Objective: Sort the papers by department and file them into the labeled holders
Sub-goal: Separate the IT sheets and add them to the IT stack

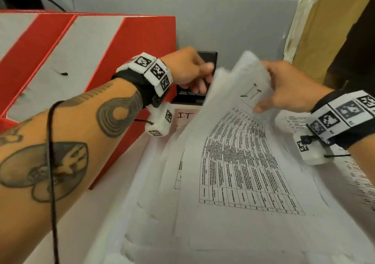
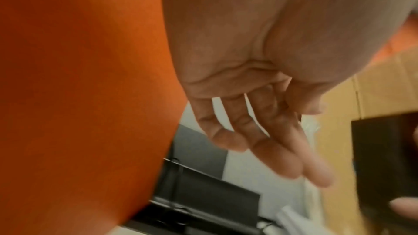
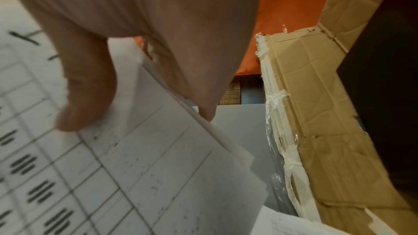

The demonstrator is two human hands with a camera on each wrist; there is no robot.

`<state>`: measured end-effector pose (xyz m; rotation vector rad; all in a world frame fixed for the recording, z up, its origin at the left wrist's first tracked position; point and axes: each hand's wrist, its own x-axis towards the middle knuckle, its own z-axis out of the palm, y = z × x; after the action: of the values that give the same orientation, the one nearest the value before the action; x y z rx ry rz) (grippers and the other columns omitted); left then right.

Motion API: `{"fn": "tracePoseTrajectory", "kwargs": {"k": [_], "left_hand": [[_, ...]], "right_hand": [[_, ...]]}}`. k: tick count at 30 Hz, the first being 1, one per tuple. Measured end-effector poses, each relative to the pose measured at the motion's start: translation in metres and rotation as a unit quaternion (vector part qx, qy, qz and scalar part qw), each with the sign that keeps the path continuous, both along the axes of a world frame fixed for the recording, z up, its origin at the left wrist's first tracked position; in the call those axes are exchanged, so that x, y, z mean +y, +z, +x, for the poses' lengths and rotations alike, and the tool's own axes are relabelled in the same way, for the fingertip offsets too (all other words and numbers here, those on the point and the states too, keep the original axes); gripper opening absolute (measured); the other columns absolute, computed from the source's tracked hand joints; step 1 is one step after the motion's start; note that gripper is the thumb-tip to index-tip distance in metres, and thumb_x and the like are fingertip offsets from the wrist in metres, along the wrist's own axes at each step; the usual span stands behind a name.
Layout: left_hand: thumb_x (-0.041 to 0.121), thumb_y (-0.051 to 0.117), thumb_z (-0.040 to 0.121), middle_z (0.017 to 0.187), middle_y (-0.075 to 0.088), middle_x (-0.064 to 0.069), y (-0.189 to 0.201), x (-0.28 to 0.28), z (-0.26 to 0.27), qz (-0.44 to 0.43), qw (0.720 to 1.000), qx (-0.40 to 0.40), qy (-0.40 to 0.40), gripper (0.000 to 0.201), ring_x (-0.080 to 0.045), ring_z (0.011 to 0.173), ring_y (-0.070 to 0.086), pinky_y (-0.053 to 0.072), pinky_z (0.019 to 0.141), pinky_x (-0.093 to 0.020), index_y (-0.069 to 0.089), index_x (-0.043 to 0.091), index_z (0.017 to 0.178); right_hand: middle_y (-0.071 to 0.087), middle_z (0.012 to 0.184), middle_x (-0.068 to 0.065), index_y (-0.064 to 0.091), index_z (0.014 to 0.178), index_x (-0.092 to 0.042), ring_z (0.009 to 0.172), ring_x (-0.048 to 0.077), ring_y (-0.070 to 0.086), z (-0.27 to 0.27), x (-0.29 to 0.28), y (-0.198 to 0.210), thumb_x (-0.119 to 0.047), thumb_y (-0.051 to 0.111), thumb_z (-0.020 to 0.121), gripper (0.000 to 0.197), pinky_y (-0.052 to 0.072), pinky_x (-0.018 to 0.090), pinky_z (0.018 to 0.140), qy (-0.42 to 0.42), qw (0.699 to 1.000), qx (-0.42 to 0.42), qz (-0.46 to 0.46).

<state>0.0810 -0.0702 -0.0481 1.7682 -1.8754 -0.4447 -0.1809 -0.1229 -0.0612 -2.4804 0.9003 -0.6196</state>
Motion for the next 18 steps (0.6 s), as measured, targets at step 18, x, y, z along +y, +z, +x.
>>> {"fn": "tracePoseTrajectory", "kwargs": {"k": [18], "left_hand": [[0.031, 0.08, 0.086, 0.086, 0.075, -0.003, -0.01, -0.004, -0.003, 0.086, 0.939, -0.331, 0.042, 0.022, -0.023, 0.08, 0.07, 0.06, 0.072, -0.036, 0.078, 0.012, 0.099]], "right_hand": [[0.08, 0.101, 0.0, 0.08, 0.1, -0.014, 0.095, 0.022, 0.077, -0.006, -0.007, -0.003, -0.004, 0.09, 0.071, 0.032, 0.06, 0.052, 0.091, 0.01, 1.0, 0.027, 0.012]]}}
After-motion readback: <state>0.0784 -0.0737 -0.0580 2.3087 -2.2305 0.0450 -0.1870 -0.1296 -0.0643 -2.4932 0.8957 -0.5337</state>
